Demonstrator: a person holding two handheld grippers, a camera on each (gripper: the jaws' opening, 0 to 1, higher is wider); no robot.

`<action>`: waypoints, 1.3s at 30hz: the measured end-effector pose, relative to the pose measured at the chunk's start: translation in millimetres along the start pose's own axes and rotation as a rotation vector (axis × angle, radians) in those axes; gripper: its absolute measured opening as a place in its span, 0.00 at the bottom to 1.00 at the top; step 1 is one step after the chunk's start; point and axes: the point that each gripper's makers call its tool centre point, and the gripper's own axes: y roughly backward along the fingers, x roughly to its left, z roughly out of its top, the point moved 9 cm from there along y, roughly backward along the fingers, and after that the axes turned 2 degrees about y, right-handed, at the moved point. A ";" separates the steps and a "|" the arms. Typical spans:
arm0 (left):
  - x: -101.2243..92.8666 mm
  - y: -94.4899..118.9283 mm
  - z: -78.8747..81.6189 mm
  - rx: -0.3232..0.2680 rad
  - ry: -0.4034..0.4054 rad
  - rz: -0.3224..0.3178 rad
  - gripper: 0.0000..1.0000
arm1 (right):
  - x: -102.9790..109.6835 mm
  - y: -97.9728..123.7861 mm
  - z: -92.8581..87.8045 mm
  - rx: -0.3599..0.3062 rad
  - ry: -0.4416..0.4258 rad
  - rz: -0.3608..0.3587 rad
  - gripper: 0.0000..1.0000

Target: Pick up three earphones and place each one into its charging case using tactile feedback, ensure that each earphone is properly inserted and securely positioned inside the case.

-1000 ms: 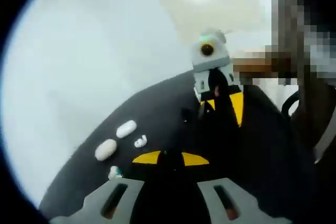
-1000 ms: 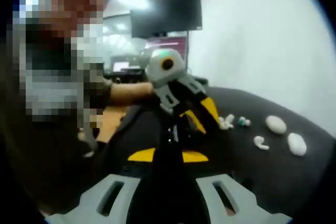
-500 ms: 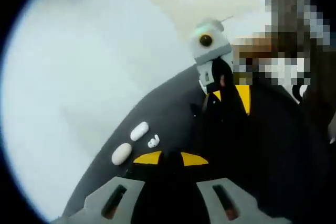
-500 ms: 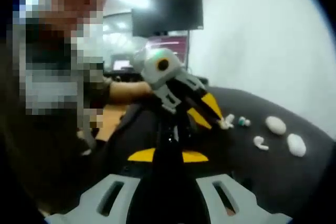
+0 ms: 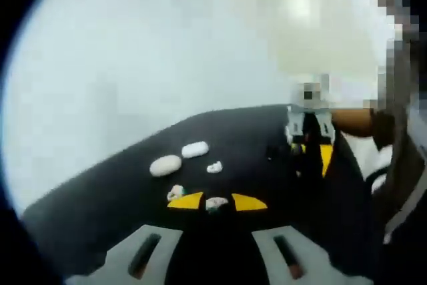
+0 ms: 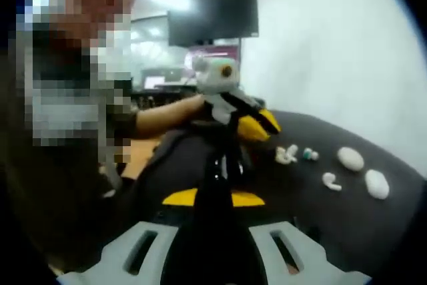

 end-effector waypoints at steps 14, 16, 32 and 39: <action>-10.1 -25.0 -10.7 0.107 0.047 -0.079 0.09 | 1.0 -0.4 -0.3 0.005 0.008 -0.002 0.18; -10.8 -24.7 -10.9 0.107 0.047 -0.083 0.08 | 1.0 -0.4 -0.3 0.005 0.007 -0.002 0.18; -24.1 29.1 33.4 -0.443 0.001 -0.408 0.08 | -0.2 1.4 -1.0 0.008 0.015 -0.008 0.18; -20.5 31.2 36.3 -0.503 0.008 -0.397 0.08 | -0.6 1.5 -1.1 0.009 0.018 -0.009 0.18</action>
